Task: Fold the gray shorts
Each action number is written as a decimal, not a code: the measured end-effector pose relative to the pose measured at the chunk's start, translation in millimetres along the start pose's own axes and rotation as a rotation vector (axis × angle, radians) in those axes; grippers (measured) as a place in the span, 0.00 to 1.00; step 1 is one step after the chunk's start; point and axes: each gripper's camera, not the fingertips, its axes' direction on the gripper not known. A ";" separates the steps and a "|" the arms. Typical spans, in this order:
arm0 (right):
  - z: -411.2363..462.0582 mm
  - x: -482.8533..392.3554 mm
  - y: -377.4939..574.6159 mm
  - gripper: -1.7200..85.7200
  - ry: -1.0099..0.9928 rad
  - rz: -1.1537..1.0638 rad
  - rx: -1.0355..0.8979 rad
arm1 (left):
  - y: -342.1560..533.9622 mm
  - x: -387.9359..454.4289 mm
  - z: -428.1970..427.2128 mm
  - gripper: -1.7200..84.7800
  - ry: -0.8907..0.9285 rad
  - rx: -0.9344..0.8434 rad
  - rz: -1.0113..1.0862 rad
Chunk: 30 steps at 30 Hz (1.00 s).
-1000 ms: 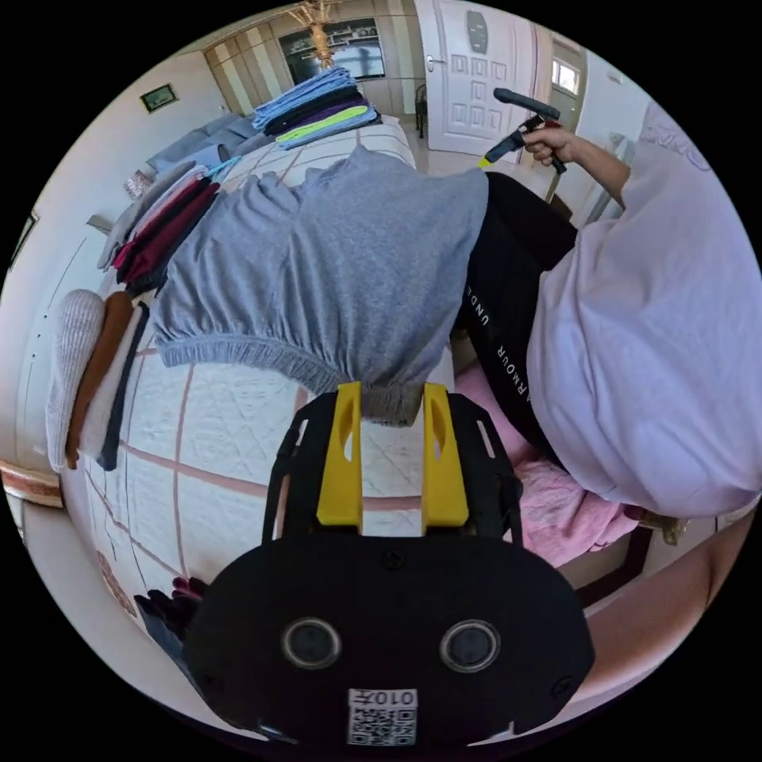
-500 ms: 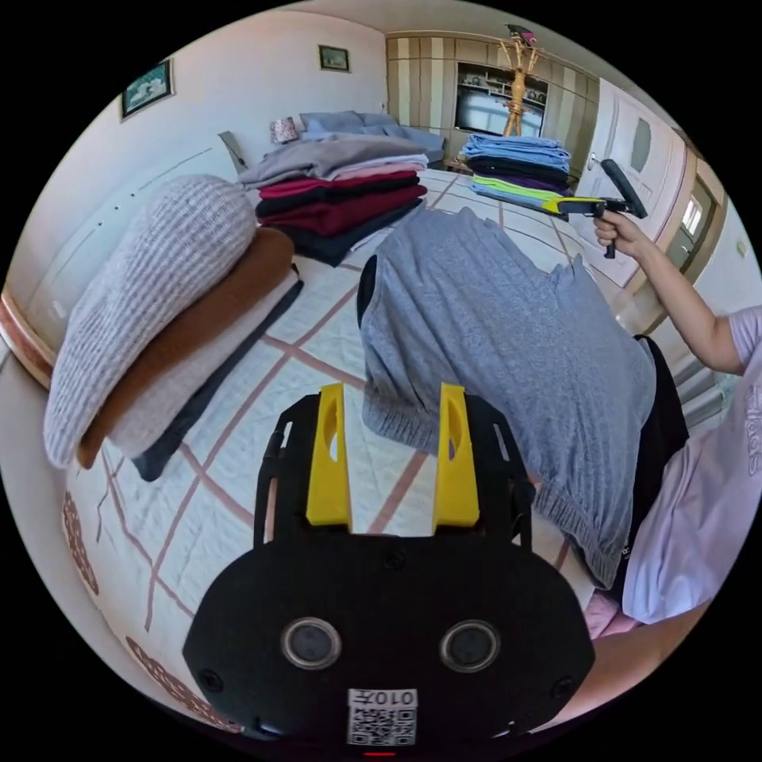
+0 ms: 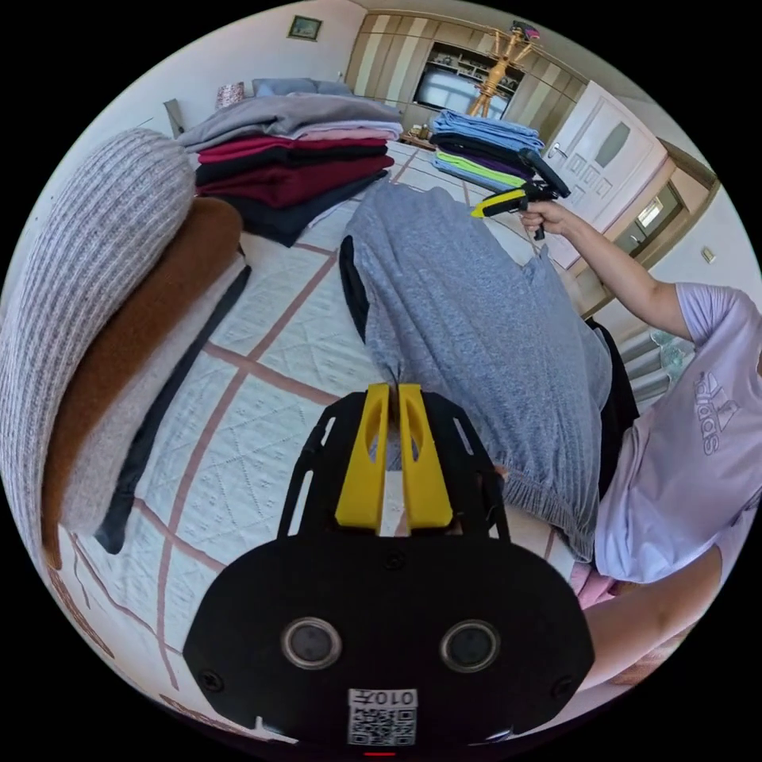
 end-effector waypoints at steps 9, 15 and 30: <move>-21.0 28.4 58.1 0.05 -0.147 0.148 -0.001 | 11.6 -47.3 2.1 0.02 0.078 0.041 -0.208; -19.7 -9.1 46.3 0.08 0.017 0.103 -0.018 | 25.3 -52.4 -10.0 0.06 0.113 0.125 -0.263; 0.8 -161.6 -146.9 0.12 0.359 -0.756 0.101 | -50.3 0.5 14.7 0.15 -0.102 -0.097 0.032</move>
